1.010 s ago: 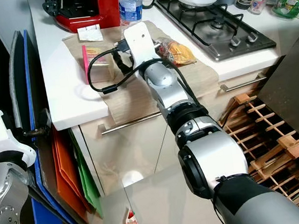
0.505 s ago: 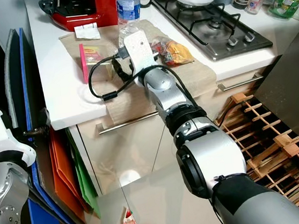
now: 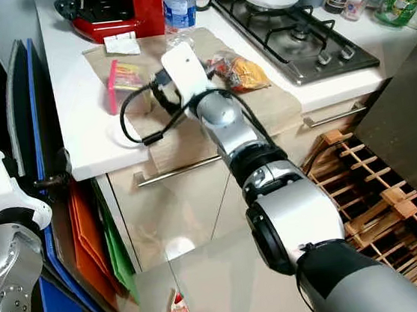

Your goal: Restocking fridge

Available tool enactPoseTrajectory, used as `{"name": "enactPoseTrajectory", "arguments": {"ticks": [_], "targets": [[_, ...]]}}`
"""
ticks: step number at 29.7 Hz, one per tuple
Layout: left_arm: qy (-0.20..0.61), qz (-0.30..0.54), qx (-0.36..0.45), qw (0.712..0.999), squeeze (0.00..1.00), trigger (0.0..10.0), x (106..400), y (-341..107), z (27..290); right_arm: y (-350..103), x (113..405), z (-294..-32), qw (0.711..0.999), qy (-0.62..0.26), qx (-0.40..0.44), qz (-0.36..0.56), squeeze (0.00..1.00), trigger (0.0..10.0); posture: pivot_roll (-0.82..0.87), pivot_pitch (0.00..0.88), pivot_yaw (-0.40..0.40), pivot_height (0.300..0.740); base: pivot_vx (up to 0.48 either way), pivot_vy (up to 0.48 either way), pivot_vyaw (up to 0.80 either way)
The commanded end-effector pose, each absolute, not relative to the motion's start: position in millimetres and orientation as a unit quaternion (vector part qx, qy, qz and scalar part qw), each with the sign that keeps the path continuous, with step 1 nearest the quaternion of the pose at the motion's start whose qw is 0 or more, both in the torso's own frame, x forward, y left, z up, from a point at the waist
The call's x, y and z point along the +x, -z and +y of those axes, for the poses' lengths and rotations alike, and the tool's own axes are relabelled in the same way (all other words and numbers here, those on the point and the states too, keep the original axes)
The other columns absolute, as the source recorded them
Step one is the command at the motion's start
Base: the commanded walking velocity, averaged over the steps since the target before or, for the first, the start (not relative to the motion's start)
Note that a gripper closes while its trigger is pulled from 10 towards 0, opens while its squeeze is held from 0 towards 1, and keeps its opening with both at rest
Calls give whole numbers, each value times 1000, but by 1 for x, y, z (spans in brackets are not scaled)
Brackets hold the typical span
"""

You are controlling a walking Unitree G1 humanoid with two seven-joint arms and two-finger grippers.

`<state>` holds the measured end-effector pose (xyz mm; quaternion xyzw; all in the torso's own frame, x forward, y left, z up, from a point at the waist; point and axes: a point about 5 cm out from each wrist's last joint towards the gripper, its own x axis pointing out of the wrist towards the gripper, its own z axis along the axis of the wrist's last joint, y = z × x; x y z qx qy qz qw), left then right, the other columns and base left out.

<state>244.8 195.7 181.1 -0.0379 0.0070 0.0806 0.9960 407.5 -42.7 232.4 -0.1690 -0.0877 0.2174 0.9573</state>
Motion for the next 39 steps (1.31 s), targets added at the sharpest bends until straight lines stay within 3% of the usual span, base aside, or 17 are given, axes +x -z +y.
{"name": "enactPoseTrajectory", "arguments": {"ticks": [1,12,29,32,35,39], "targets": [[-78,7,-40,996,0,10000,245,-181,191,-241,409,-46,953,-207,-193,-103,0,10000,247,77,-147,740,0,0,0],[-77,10,-41,996,0,10000,243,-179,190,-205,404,-37,951,-234,-200,-22,0,10000,259,91,-158,740,0,0,0],[-75,15,-42,996,0,10000,247,-177,189,-168,400,-57,962,-196,-177,63,0,10000,243,81,-152,740,0,0,0],[-73,12,-43,996,0,10000,248,-178,189,-173,401,-58,965,-192,-174,46,0,10000,240,75,-152,740,0,0,0],[-71,0,-46,996,0,10000,257,-180,187,-211,405,-63,968,-177,-157,-79,0,10000,216,29,-152,740,0,0,0],[-69,-8,-51,996,0,10000,262,-181,187,-221,404,-73,969,-166,-141,-120,0,10000,204,11,-151,740,0,0,0]]}}
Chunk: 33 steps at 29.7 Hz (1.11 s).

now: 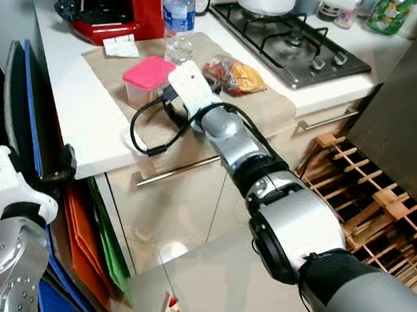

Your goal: Restocking fridge

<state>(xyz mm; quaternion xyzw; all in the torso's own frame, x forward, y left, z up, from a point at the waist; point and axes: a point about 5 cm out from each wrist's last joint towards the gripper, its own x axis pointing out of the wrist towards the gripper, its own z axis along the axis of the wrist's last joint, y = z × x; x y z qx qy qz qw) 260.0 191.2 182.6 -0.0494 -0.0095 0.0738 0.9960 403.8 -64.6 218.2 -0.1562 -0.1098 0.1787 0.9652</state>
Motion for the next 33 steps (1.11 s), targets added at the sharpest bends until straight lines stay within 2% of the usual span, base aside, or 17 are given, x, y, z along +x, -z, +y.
{"name": "enactPoseTrajectory", "arguments": {"ticks": [1,5,8,11,16,21,25,26,33], "targets": [[-67,-13,-53,996,0,10000,264,-182,186,-223,403,-81,970,-152,-134,-134,0,10000,193,0,-148,740,0,0,0],[-27,-30,-50,998,0,10000,282,-185,177,-226,384,-120,976,-66,-92,-188,0,10000,138,0,-119,740,0,0,0],[3,-37,-34,999,0,10000,299,-184,171,-215,367,-132,976,-40,-82,-197,0,10000,95,0,-90,740,0,0,0],[8,-37,-29,999,0,10000,309,-184,170,-204,360,-135,978,-32,-80,-191,0,10000,72,0,-72,740,0,0,0],[33,-68,-32,997,0,10000,325,-193,159,-185,336,-126,980,-51,-82,-177,0,10000,18,0,-29,740,0,0,-700],[48,-97,-18,994,0,10000,334,-200,149,-185,337,-124,981,-47,-83,-170,0,10000,8,0,-19,740,0,0,-720],[-4,-110,13,994,0,10000,340,-205,157,-183,338,-122,982,-54,-79,-160,0,10000,3,0,-18,740,0,0,0],[-10,-114,13,993,1000,10000,342,-206,159,-184,338,-121,982,-58,-81,-161,0,10000,0,0,-20,740,0,0,0],[-11,-139,0,990,1000,10000,353,-219,169,-190,338,-117,979,-73,-88,-168,0,10000,-14,0,-6,740,0,0,0]]}}
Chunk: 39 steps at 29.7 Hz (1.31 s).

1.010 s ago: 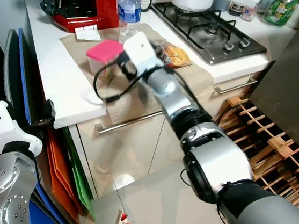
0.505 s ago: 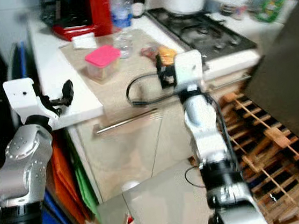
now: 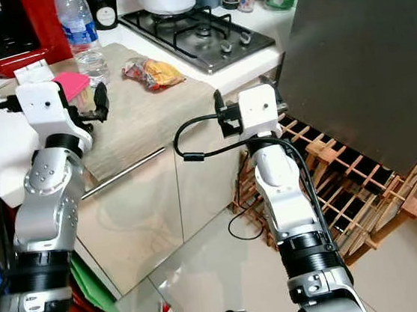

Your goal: Restocking fridge

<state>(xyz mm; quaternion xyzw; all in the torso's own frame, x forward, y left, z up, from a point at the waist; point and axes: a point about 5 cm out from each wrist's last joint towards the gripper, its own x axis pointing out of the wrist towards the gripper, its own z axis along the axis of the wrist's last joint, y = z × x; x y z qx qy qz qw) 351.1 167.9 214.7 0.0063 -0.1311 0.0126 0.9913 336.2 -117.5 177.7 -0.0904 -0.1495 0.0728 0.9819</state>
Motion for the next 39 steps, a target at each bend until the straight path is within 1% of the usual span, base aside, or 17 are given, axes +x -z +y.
{"name": "enactPoseTrajectory", "arguments": {"ticks": [1,5,8,11,17,24,25,29,33,34,37,39], "targets": [[-6,-142,0,990,1000,10000,353,-221,170,-192,337,-118,978,-74,-89,-173,0,10000,-17,0,0,740,0,0,0],[16,-143,1,990,1000,10000,349,-220,169,-194,337,-120,978,-70,-88,-174,0,10000,-15,0,7,740,0,0,0],[38,-153,13,987,1000,10000,349,-221,160,-192,337,-120,980,-67,-81,-169,0,10000,-7,0,8,740,106,380,-785],[40,-156,5,987,1000,10000,351,-226,156,-191,337,-118,979,-67,-84,-171,0,10000,-2,0,13,740,451,0,-683],[61,-172,12,983,1000,10000,353,-237,153,-190,338,-114,979,-73,-82,-171,0,10000,12,0,9,740,458,0,0],[60,-194,22,979,1000,10000,351,-245,151,-190,338,-109,979,-81,-80,-171,0,10000,20,0,9,740,425,0,0],[60,-195,22,979,0,10000,350,-246,150,-189,337,-109,979,-81,-80,-171,0,10000,20,0,10,740,0,0,0],[52,-192,6,980,0,10000,353,-249,152,-189,337,-109,979,-82,-79,-171,0,10000,17,0,13,740,0,0,0],[39,-206,4,978,0,10000,356,-260,163,-189,337,-109,979,-82,-79,-171,0,10000,14,0,14,740,0,0,0],[33,-209,10,977,0,10000,359,-265,171,-189,337,-109,979,-82,-79,-171,0,10000,16,0,12,740,0,0,0],[-7,-207,20,978,0,10000,371,-285,211,-188,336,-110,979,-81,-78,-171,0,10000,16,0,12,740,0,0,0],[-20,-180,35,983,0,10000,379,-290,237,-189,335,-109,979,-83,-78,-171,0,10000,15,0,12,740,0,0,0]]}}
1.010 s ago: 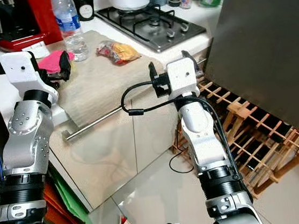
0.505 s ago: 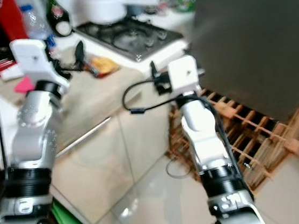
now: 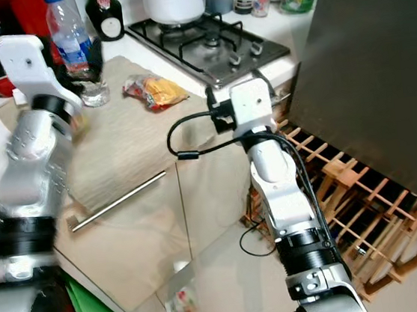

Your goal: Restocking fridge

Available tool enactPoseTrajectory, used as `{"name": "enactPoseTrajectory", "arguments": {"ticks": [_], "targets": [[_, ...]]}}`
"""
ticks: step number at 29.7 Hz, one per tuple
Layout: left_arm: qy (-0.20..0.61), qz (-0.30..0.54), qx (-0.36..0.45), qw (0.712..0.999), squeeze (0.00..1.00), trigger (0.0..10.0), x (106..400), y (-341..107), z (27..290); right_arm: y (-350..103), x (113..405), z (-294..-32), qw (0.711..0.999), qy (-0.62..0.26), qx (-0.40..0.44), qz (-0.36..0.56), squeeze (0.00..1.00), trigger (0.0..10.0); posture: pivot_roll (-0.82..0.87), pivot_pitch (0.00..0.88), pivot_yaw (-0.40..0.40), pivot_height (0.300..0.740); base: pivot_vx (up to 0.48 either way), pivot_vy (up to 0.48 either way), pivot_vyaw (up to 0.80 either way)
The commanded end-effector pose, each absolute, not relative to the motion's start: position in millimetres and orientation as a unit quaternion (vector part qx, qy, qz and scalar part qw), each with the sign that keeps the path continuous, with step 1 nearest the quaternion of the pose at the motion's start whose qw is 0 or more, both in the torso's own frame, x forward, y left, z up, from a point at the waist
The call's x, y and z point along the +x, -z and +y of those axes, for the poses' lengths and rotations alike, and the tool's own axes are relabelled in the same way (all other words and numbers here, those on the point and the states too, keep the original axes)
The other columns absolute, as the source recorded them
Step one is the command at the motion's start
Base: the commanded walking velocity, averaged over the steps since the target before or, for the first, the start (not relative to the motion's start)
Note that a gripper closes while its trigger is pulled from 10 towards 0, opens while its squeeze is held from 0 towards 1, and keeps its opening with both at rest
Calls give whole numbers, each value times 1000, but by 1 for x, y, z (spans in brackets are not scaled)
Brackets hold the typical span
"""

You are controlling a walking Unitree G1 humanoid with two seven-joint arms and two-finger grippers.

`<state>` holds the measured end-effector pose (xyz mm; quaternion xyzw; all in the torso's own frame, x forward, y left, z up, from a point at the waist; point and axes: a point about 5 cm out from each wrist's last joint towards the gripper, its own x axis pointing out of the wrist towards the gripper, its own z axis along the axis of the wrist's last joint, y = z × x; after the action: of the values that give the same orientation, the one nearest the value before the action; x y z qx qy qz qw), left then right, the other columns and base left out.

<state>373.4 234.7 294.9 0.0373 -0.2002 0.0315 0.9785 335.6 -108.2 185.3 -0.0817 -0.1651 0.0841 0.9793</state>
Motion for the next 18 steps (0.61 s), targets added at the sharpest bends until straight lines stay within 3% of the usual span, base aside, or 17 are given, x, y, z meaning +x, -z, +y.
{"name": "enactPoseTrajectory", "arguments": {"ticks": [1,6,9,18], "targets": [[-22,-173,41,984,0,10000,380,-290,241,-189,335,-109,979,-83,-78,-171,0,10000,15,0,13,740,0,0,0],[-26,-126,64,990,0,10000,386,-280,258,-188,333,-108,979,-85,-76,-170,0,10000,16,0,13,740,0,0,0],[7,-27,57,998,0,10000,388,-245,278,-184,327,-104,979,-93,-76,-165,0,10000,-12,0,39,740,0,0,0],[54,11,71,996,0,10000,372,-224,294,-183,324,-110,980,-85,-79,-162,0,10000,-17,0,36,740,0,0,0]]}}
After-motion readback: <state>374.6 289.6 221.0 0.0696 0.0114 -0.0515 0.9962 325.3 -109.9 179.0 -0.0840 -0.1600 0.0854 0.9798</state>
